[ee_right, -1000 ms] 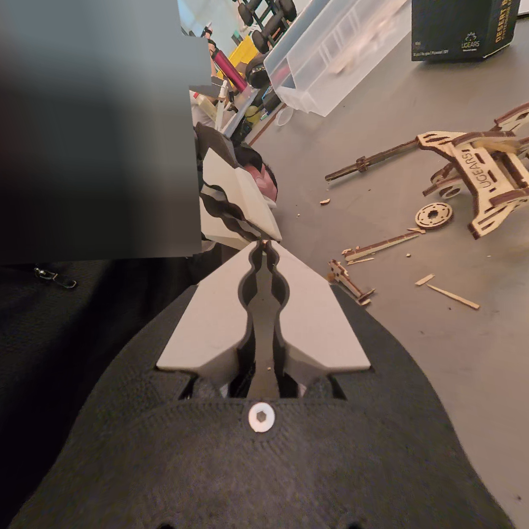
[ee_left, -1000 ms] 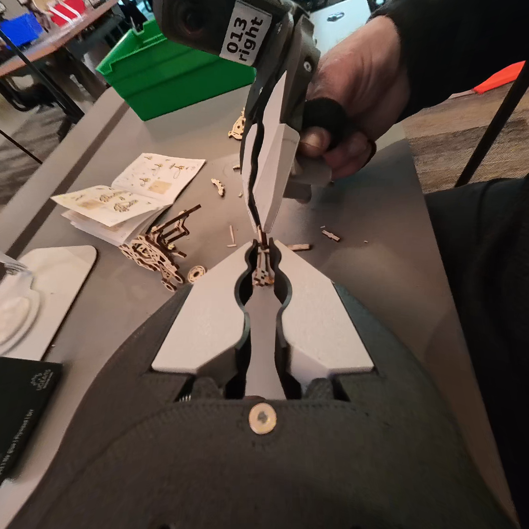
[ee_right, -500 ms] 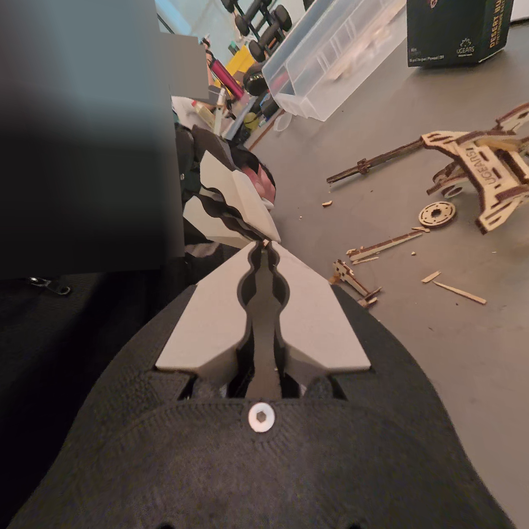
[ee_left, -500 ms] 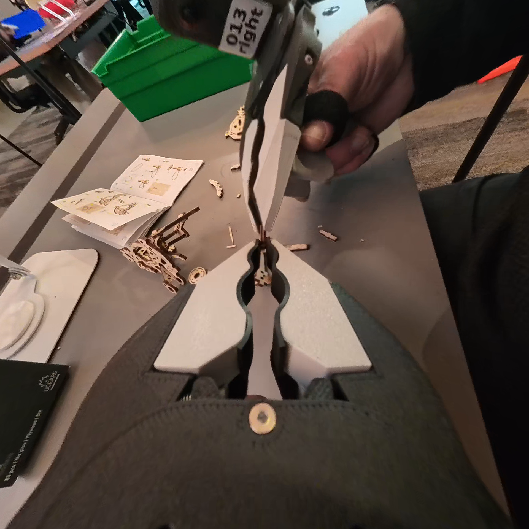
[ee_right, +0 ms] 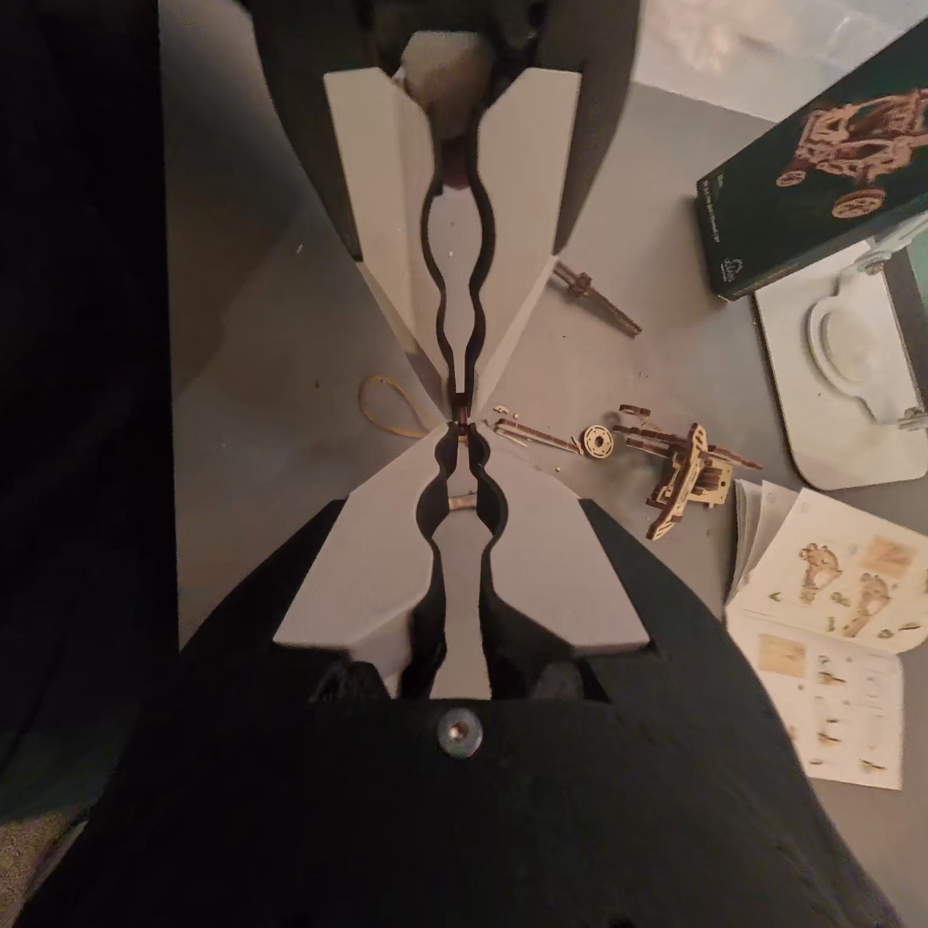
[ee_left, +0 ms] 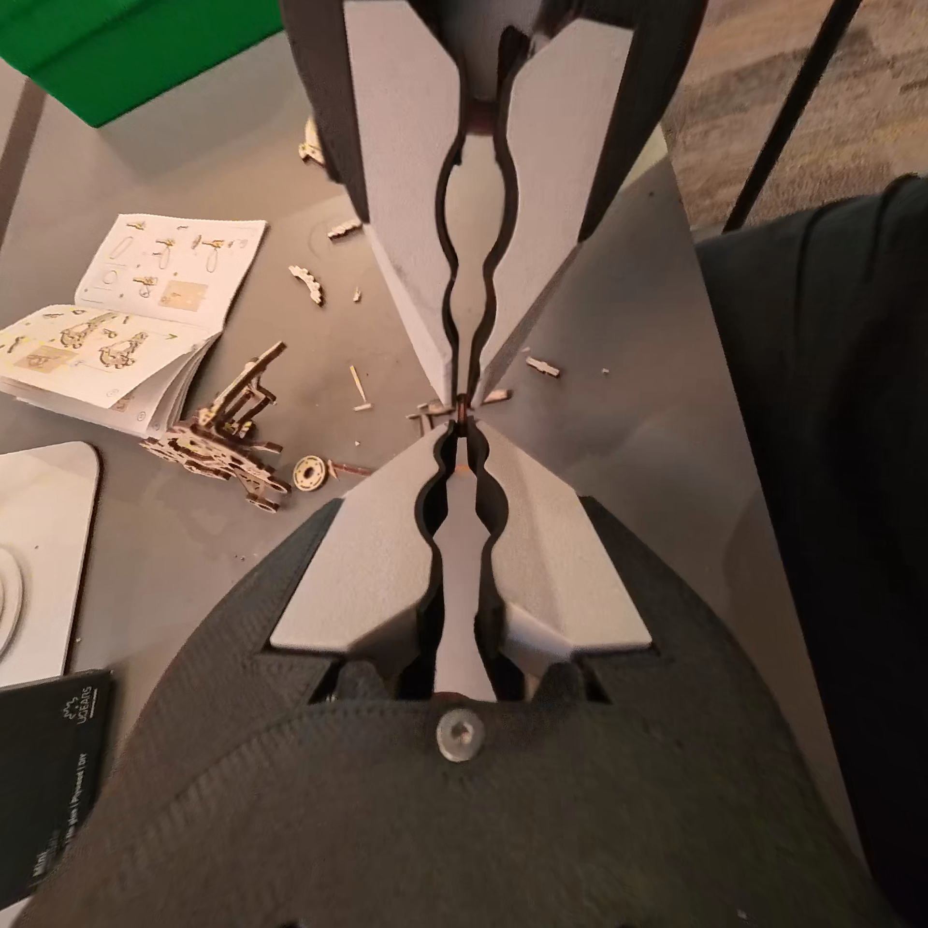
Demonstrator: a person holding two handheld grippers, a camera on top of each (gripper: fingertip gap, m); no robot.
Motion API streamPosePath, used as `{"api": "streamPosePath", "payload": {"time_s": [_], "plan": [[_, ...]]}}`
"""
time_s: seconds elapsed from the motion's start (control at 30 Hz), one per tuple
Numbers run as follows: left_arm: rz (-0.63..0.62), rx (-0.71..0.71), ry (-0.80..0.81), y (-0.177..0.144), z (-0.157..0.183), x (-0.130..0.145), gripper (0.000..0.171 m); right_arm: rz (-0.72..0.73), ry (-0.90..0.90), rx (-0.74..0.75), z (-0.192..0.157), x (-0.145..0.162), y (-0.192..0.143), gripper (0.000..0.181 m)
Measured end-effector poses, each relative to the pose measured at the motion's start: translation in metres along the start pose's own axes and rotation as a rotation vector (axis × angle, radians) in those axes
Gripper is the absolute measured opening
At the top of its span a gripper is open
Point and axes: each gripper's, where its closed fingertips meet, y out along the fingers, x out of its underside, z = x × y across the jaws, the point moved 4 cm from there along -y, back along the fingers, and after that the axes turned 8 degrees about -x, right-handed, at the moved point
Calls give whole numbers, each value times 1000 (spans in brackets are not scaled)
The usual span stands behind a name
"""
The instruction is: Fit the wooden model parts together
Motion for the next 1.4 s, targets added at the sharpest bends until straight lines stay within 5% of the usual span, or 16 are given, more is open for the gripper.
{"api": "streamPosePath", "payload": {"time_s": [0.47, 0.77, 1.07, 1.4], "plan": [[-81, 17, 19, 8, 3, 2, 1, -118, -79, 59, -4, 6, 11, 0], [75, 39, -144, -3, -2, -3, 0, 138, 127, 21, 2, 3, -4, 0], [59, 16, -69, -2, 0, -5, 0, 110, 104, 32, -1, 5, -4, 1], [225, 193, -586, -11, -8, -7, 5, 23, -131, 186, -6, -3, -3, 0]]}}
